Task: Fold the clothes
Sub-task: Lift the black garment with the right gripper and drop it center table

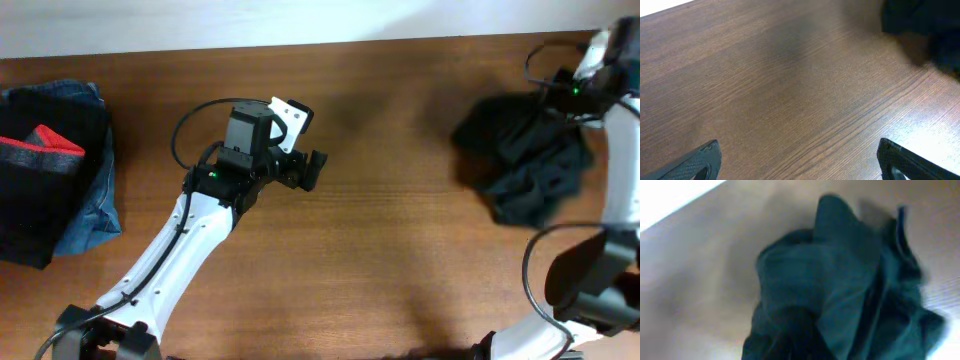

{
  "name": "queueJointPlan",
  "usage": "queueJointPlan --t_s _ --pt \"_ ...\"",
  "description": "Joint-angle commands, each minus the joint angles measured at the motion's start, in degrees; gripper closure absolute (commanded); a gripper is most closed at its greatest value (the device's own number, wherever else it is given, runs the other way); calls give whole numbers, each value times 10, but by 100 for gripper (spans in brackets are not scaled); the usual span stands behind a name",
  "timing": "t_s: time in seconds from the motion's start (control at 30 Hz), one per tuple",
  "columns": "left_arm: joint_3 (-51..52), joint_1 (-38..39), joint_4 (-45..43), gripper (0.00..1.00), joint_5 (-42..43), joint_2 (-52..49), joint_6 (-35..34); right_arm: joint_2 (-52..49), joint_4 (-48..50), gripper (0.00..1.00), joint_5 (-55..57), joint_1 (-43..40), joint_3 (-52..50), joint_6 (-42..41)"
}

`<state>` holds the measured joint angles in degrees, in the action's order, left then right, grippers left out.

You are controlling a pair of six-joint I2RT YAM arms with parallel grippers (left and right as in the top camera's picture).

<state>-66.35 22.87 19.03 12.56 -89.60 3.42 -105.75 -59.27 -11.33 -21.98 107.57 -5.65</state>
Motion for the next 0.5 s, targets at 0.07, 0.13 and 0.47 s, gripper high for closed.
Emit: queueJointPlan --t_s 0.07,0.13,0.47 --pt "-11 2 -2 1 -3 -4 -4 46 -60 96 -106 3 111 64" --pt "-11 2 -5 1 -1 -3 -4 49 -87 96 -125 3 139 82" --pt "-47 -2 1 1 0 33 -13 79 -134 96 -254 64 181 99"
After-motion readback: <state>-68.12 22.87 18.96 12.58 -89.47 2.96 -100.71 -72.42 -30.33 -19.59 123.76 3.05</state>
